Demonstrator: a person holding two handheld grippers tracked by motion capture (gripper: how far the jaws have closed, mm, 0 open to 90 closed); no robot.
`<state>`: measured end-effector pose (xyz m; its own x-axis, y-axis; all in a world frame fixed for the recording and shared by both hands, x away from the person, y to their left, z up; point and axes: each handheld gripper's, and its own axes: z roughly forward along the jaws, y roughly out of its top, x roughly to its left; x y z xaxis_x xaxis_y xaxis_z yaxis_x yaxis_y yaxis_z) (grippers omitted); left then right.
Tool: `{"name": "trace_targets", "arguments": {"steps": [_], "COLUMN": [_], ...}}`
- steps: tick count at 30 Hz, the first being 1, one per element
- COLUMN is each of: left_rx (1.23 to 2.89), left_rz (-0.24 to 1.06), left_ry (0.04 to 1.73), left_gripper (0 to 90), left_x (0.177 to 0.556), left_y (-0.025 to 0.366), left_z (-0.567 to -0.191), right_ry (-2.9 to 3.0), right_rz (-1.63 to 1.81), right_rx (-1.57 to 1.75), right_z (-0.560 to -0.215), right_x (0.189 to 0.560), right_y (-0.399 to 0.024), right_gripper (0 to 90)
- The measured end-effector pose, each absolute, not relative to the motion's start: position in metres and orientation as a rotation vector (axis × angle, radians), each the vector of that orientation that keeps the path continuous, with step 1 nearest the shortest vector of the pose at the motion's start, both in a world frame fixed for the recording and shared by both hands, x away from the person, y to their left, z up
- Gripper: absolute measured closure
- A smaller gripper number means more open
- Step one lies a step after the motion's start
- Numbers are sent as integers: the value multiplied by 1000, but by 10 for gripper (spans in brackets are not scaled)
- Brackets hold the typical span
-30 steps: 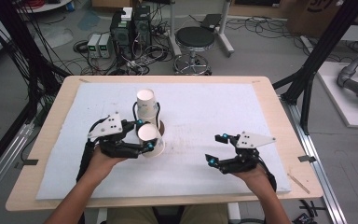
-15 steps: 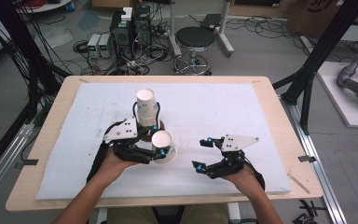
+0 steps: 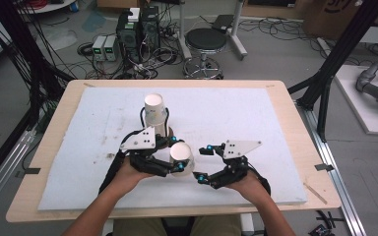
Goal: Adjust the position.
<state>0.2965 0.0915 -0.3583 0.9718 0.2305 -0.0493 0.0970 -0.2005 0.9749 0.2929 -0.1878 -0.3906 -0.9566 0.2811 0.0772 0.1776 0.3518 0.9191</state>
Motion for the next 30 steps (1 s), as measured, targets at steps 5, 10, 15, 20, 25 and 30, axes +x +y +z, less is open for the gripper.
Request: {"name": "trace_targets", "arguments": {"steps": [5,10,15,20,25,30], "left_rx": [1769,1766,1755,1743,1740,1746], "left_rz": [104,95,76,64,64,77], "left_ry": [229,220,213,210,213,226], "left_gripper": [369,370,370,371,371,368], "left_x": [296,295,295,295,296,295], "left_y": [88,85,84,83,83,82], "left_z": [-359,-359,-360,-360,-361,-361], "right_ry": [2526,2539,2549,2555,2546,2547], "right_rz": [1707,1724,1740,1773,1787,1759], "right_rx": [388,374,357,329,311,298], "right_z": [-392,-393,-395,-396,-398,-396], "right_x": [295,296,296,297,298,297], "right_y": [-178,-173,-170,-169,-170,-172], "right_gripper": [199,201,229,273,312,365]}}
